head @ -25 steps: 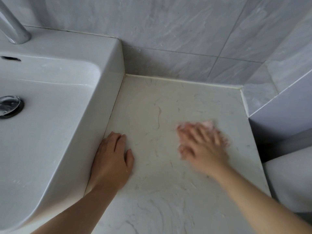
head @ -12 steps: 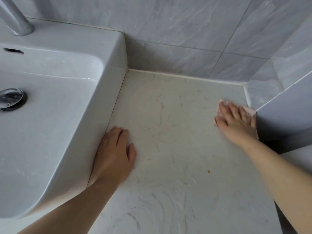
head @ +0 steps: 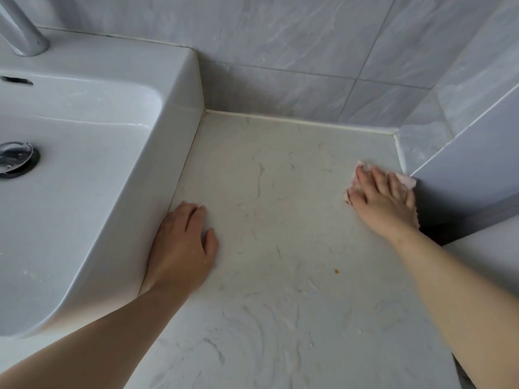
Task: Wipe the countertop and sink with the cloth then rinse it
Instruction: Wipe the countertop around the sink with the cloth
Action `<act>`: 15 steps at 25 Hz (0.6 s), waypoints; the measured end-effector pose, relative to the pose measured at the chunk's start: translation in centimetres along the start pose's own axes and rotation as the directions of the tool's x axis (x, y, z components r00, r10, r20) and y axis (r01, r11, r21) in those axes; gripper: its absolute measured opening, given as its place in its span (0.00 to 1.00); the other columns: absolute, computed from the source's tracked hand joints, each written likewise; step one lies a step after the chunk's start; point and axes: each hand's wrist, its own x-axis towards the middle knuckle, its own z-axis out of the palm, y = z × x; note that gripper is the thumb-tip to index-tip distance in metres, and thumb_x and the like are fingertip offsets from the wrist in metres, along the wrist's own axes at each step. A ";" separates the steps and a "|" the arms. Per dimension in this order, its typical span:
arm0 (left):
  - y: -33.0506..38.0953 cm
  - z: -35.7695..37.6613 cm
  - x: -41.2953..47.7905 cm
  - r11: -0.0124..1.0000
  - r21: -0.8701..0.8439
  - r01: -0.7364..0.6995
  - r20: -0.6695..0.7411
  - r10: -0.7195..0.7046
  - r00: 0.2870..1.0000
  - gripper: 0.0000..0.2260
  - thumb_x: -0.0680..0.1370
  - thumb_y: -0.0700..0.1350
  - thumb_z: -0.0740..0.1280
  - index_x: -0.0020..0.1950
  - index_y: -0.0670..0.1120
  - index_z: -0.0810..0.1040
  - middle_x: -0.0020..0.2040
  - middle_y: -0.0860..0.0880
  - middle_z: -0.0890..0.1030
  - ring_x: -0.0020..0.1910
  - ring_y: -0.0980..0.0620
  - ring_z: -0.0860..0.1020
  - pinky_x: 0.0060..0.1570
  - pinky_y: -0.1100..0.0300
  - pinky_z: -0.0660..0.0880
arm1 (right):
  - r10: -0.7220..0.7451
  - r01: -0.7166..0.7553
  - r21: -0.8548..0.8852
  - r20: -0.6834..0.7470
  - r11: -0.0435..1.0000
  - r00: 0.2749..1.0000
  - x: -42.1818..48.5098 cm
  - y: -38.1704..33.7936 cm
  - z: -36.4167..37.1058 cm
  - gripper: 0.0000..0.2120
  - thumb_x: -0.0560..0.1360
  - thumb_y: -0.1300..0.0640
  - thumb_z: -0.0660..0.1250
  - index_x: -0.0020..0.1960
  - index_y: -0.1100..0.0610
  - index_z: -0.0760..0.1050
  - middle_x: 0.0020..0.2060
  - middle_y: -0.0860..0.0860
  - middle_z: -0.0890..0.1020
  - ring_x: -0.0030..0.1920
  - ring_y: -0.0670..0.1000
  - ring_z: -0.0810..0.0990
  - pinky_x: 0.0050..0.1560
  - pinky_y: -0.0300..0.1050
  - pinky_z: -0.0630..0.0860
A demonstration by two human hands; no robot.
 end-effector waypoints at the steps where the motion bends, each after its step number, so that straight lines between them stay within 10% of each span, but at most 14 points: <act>1: 0.0 0.0 0.0 1.000 0.005 0.006 0.003 -0.006 1.000 0.24 0.74 0.49 0.53 0.59 0.35 0.76 0.57 0.37 0.77 0.58 0.37 0.75 0.60 0.47 0.70 | 0.020 -0.020 0.009 0.002 1.000 1.000 0.4 -0.5 -0.1 0.26 0.80 0.41 0.44 0.76 0.39 0.40 0.77 0.43 0.43 0.77 0.51 0.41 0.74 0.58 0.40; 7: -0.2 0.2 0.1 1.000 0.012 0.000 0.022 0.000 1.000 0.24 0.74 0.49 0.53 0.60 0.36 0.76 0.58 0.38 0.77 0.60 0.39 0.75 0.62 0.48 0.69 | -0.310 0.289 -0.194 -0.086 0.937 0.947 -10.5 1.6 2.9 0.28 0.75 0.40 0.47 0.74 0.43 0.55 0.74 0.48 0.65 0.73 0.54 0.60 0.68 0.59 0.53; 12: 0.1 0.0 0.0 1.000 0.007 0.002 0.013 -0.003 1.000 0.24 0.74 0.50 0.53 0.59 0.35 0.76 0.57 0.37 0.77 0.58 0.38 0.75 0.60 0.48 0.70 | -0.006 0.006 0.001 -0.011 1.000 1.000 -0.9 0.3 0.1 0.26 0.79 0.40 0.43 0.75 0.37 0.40 0.77 0.42 0.44 0.77 0.50 0.42 0.74 0.58 0.40; 15: 0.0 0.0 0.1 1.000 0.002 0.004 0.026 -0.004 1.000 0.25 0.74 0.50 0.52 0.59 0.35 0.76 0.58 0.37 0.77 0.59 0.38 0.75 0.60 0.47 0.70 | -0.142 0.137 -0.074 -0.067 0.988 0.988 -4.2 -1.7 2.0 0.27 0.79 0.41 0.45 0.76 0.39 0.46 0.77 0.46 0.52 0.77 0.53 0.48 0.73 0.61 0.42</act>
